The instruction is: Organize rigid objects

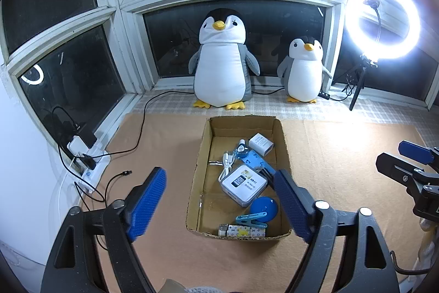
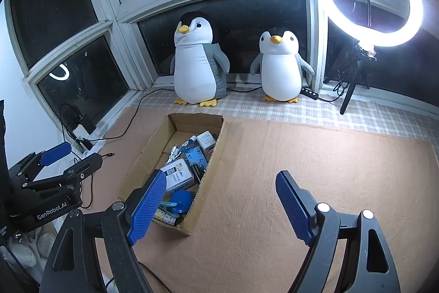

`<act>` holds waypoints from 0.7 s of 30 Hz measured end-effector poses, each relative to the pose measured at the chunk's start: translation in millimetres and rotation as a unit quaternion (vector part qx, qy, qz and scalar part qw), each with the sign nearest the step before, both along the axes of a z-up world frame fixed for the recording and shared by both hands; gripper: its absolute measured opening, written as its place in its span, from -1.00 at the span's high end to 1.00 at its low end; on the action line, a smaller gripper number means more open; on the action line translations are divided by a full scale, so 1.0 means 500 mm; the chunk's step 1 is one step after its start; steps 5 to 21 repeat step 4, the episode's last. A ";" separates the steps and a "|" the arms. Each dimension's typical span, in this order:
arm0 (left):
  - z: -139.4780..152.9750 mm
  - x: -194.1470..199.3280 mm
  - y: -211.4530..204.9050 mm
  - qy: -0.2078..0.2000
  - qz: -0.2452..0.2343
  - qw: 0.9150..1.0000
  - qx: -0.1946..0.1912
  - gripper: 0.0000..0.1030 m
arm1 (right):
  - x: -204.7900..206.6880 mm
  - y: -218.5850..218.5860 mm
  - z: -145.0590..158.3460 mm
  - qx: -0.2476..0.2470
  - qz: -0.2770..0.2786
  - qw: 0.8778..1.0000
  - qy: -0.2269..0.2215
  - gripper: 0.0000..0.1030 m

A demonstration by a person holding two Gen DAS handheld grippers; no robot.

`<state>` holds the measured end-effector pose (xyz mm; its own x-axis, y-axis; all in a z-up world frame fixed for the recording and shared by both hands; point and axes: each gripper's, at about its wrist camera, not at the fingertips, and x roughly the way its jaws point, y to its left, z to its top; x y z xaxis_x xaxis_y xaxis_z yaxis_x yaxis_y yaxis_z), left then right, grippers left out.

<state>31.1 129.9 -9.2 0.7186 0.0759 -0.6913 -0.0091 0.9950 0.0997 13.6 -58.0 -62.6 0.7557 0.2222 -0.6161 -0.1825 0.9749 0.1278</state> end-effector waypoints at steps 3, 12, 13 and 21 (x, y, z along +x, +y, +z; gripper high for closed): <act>-0.001 0.000 -0.002 0.000 -0.002 1.000 0.001 -0.77 | 0.001 0.000 -0.003 0.001 -0.002 1.000 0.002 -0.53; -0.001 0.000 -0.001 0.000 -0.002 1.000 0.001 -0.77 | 0.001 0.000 -0.004 0.001 -0.003 1.000 0.003 -0.53; -0.001 0.000 -0.001 0.000 -0.002 1.000 0.001 -0.77 | 0.001 0.000 -0.004 0.001 -0.003 1.000 0.003 -0.53; -0.001 0.000 -0.001 0.000 -0.002 1.000 0.001 -0.77 | 0.001 0.000 -0.004 0.001 -0.003 1.000 0.003 -0.53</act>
